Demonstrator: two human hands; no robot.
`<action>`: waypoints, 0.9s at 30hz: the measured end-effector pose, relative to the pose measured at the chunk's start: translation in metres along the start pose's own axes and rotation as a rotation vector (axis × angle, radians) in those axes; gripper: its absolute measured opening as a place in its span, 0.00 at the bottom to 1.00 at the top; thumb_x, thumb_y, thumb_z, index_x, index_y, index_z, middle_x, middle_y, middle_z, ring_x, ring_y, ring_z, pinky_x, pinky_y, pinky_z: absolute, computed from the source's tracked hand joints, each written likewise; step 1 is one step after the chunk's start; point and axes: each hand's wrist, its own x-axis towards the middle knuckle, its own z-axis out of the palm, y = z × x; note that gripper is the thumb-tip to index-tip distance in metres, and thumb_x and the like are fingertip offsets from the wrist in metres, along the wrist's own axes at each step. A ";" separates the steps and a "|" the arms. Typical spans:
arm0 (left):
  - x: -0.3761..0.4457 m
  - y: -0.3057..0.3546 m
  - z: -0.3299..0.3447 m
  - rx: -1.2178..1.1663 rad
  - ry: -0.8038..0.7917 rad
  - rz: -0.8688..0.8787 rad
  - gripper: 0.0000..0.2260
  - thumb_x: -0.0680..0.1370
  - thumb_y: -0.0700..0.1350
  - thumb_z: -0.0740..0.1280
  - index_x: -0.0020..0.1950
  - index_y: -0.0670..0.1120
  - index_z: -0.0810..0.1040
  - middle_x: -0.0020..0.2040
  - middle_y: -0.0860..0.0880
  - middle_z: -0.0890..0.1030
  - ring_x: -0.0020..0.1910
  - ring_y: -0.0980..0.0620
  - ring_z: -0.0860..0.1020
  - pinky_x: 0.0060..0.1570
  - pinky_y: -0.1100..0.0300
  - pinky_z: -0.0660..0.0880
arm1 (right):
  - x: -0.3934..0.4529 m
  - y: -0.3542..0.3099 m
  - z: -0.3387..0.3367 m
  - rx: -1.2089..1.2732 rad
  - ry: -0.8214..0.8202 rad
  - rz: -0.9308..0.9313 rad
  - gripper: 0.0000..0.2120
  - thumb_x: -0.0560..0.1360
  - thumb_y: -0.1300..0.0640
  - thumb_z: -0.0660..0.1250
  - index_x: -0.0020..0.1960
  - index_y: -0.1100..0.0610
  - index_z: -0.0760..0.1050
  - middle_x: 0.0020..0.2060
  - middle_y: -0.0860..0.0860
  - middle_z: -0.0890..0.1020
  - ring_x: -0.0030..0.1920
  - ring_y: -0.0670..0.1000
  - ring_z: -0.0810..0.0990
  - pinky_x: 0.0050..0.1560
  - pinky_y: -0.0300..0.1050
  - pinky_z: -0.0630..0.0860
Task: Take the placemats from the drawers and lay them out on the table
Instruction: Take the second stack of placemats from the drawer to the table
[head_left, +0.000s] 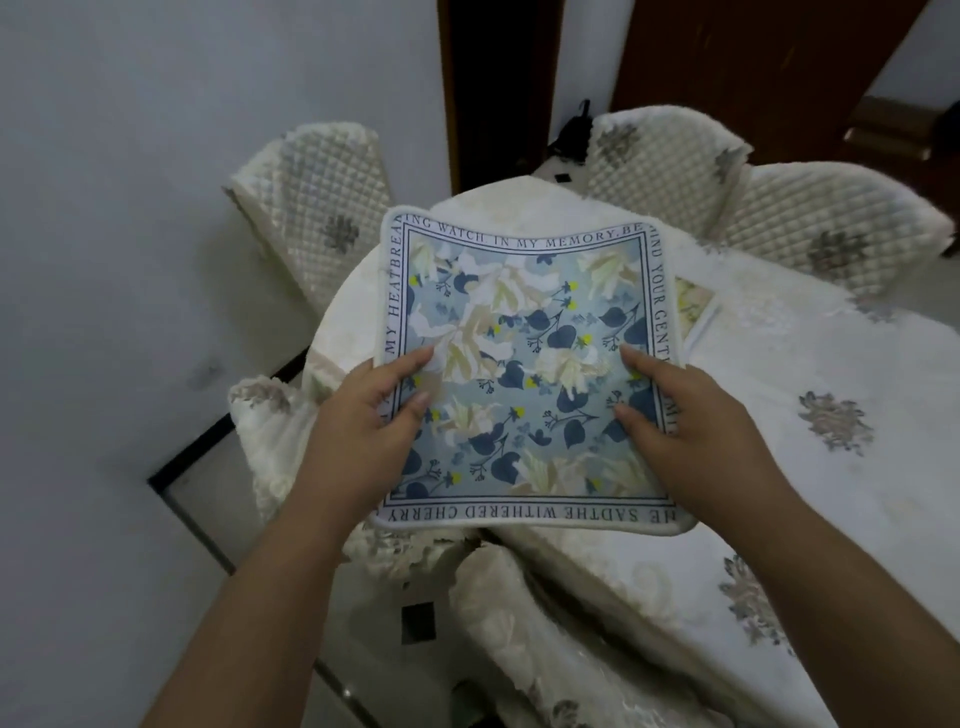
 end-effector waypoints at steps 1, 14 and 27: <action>0.006 0.001 0.000 0.002 -0.020 0.009 0.18 0.81 0.46 0.69 0.68 0.63 0.77 0.58 0.67 0.74 0.57 0.69 0.74 0.62 0.56 0.77 | -0.001 0.002 0.001 0.012 0.010 0.013 0.27 0.79 0.51 0.68 0.75 0.38 0.65 0.66 0.49 0.75 0.67 0.51 0.74 0.67 0.48 0.72; 0.034 -0.007 0.018 0.105 -0.200 0.072 0.18 0.81 0.46 0.68 0.70 0.61 0.76 0.64 0.55 0.76 0.64 0.53 0.76 0.64 0.47 0.76 | -0.006 0.041 0.029 0.114 0.037 0.136 0.26 0.79 0.50 0.69 0.74 0.40 0.67 0.60 0.42 0.73 0.65 0.46 0.73 0.63 0.40 0.70; 0.169 -0.115 0.009 0.102 -0.530 0.082 0.18 0.81 0.48 0.68 0.71 0.60 0.75 0.62 0.60 0.75 0.64 0.55 0.75 0.65 0.54 0.75 | 0.047 0.014 0.145 0.112 0.098 0.404 0.25 0.80 0.49 0.67 0.75 0.40 0.66 0.61 0.41 0.72 0.61 0.40 0.71 0.63 0.36 0.68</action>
